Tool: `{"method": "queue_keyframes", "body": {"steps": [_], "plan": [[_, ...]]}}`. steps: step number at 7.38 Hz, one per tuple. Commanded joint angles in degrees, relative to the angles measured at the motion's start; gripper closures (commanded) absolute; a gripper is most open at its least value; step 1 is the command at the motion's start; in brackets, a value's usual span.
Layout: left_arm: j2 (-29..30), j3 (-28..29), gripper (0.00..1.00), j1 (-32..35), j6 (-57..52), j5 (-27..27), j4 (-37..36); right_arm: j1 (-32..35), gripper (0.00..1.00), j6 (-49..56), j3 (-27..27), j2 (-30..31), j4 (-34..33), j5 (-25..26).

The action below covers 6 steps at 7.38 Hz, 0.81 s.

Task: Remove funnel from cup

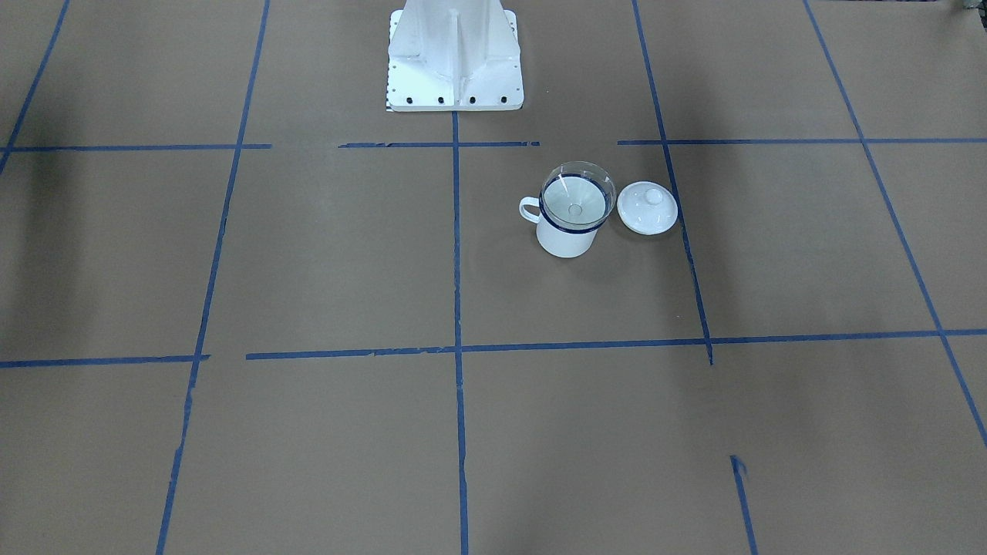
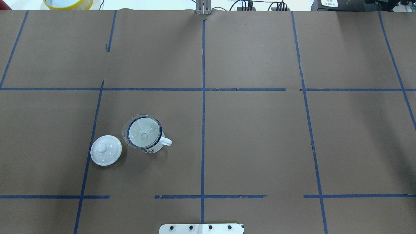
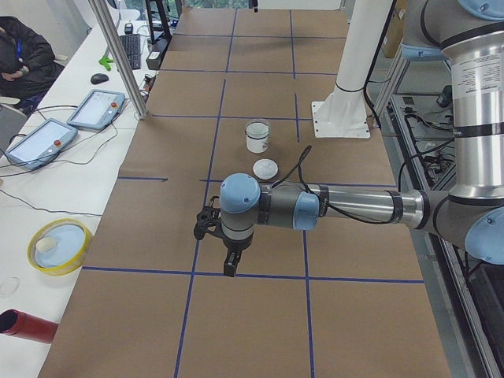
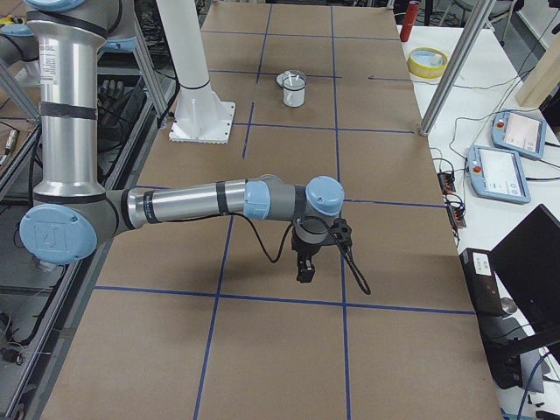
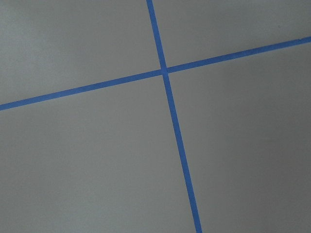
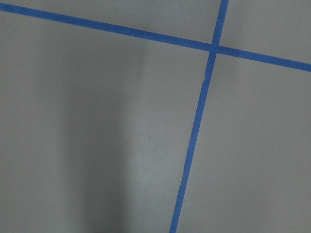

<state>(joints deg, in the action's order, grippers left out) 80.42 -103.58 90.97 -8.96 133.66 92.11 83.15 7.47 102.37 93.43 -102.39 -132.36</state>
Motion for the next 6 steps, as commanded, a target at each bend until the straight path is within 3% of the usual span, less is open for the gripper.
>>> {"method": "queue_keyframes", "body": {"steps": [1,4,6], "plan": [[0.4,-0.6,0.0,0.1,-0.5,-0.2,0.2,0.0,0.0,0.0,0.0,0.0,0.0,0.0],[-0.2,-1.5,0.0,0.0,-0.4,-0.1,0.1,0.0,0.0,0.0,0.0,0.0,0.0,0.0],[4.1,-2.5,0.0,-0.3,0.3,-0.9,0.3,0.0,0.0,0.0,0.0,0.0,0.0,0.0]]}}
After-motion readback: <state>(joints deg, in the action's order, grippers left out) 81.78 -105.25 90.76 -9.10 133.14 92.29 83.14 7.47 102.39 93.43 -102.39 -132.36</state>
